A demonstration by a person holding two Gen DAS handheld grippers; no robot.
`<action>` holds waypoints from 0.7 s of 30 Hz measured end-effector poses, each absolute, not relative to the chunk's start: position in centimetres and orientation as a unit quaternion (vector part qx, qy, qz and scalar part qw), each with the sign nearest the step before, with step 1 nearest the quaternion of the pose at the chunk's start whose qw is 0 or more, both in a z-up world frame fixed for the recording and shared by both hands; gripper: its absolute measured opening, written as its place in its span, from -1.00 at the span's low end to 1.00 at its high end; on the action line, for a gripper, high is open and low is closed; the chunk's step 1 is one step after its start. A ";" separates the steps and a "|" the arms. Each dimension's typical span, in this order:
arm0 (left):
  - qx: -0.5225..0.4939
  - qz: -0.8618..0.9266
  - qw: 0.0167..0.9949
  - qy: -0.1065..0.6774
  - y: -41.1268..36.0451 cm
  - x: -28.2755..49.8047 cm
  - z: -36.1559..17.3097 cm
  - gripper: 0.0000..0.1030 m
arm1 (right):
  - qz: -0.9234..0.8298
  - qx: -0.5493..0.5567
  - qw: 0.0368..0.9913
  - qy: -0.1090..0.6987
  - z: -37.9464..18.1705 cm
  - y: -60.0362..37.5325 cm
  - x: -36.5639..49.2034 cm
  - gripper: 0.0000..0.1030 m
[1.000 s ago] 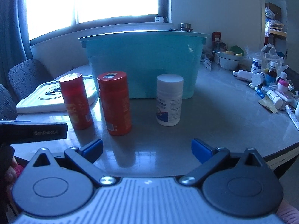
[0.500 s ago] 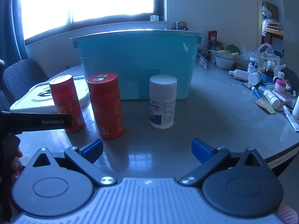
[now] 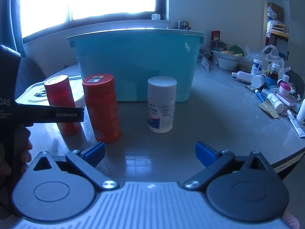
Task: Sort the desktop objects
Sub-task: 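Grasp the red vitamin bottle with the left tool while the right tool grasps the other red bottle, then lift both red bottles and carry them over the light-blue tub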
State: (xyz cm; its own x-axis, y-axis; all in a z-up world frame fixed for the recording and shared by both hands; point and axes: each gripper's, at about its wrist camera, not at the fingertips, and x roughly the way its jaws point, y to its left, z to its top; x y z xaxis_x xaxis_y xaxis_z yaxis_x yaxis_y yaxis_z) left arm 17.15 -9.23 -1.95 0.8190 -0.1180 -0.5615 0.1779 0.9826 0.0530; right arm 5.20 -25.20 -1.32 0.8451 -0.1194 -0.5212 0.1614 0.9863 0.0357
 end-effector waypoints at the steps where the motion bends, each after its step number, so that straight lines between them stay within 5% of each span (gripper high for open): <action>1: 0.050 -0.079 0.952 0.291 -9.3 17.4 -2.0 0.68 | -0.074 0.039 0.960 0.269 -1.3 -25.2 5.3 0.96; 3: 0.049 -0.082 0.953 0.289 -9.5 17.7 -2.0 0.68 | -0.074 0.038 0.959 0.270 -1.3 -25.3 5.4 0.96; 6: 0.056 -0.088 0.954 0.281 -9.9 18.0 -1.9 -0.04 | -0.074 0.039 0.959 0.270 -1.2 -25.3 5.6 0.96; 21: 0.039 -0.076 0.956 0.281 -7.2 16.7 -0.9 -0.04 | -0.066 0.047 0.961 0.266 -1.1 -24.8 5.7 0.96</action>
State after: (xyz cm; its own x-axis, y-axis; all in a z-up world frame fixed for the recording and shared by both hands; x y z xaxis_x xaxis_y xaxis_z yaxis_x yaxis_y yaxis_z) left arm 16.67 -7.24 -0.90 0.8306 -0.1232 -0.5430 0.1666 0.9855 0.0312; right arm 5.68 -24.84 -1.06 0.8502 -0.1028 -0.5164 0.1523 0.9868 0.0543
